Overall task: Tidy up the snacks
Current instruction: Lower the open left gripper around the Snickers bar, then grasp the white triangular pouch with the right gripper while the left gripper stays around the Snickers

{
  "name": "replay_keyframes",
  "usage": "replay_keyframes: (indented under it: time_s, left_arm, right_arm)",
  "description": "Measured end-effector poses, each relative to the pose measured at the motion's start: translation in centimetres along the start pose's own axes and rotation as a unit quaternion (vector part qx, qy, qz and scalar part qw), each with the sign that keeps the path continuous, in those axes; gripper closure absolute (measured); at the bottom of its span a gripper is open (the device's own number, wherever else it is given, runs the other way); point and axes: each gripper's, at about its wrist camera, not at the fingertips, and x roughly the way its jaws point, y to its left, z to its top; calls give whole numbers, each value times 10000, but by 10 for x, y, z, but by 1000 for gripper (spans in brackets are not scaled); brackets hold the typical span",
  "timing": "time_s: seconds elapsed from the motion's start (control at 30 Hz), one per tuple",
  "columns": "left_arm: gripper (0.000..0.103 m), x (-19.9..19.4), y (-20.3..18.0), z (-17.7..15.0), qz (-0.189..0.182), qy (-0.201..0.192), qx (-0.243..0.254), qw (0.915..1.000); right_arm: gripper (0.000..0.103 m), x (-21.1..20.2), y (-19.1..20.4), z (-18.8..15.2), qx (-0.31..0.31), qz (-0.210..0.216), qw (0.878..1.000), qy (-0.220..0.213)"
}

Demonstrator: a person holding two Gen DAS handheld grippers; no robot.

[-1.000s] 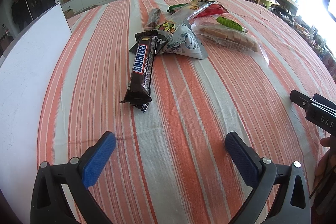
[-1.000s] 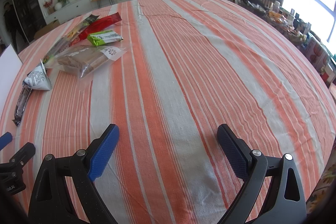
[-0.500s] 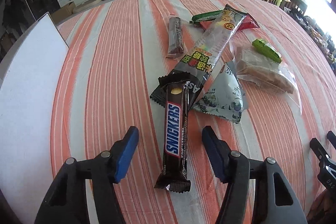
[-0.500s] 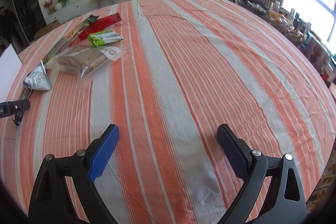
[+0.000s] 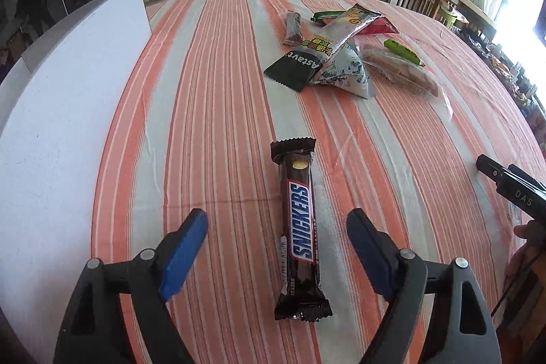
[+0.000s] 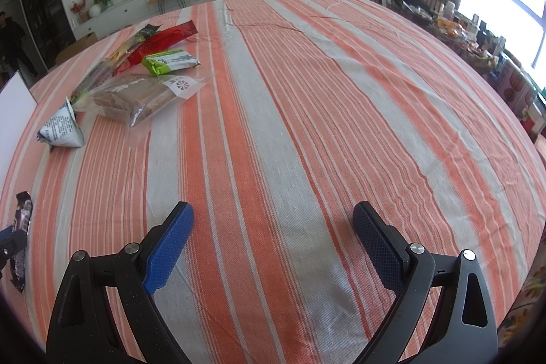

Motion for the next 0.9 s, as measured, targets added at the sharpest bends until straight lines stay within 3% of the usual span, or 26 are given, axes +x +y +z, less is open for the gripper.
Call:
replay_keyframes:
  time_s: [0.07,0.2,0.6,0.67,0.77,0.9]
  left_arm:
    - [15,4,2,0,227,-87,111,9996]
    - [0,14,16,3,323,-259,6,9991]
    - [0,17,21,6,264,-360,-147,9989]
    - [0,17,21,6,264,-360,-147,9989]
    - [0,17,21,7,269,-360,-146,9989]
    - [0,17,21,7,269,-361,-147,9989]
  right_arm:
    - [7,0,0,0,2,3,10000,-1]
    - [7,0,-1,0,4,8,10000,-2]
    - [7,-2,5,-2,-149,13,9999,29]
    - [9,-9,14,-5,-214,435,9988,20]
    - [9,-19,43,2,-192,1604,9869,-14]
    - [10,-5,105,39,-654,2382,9688,225]
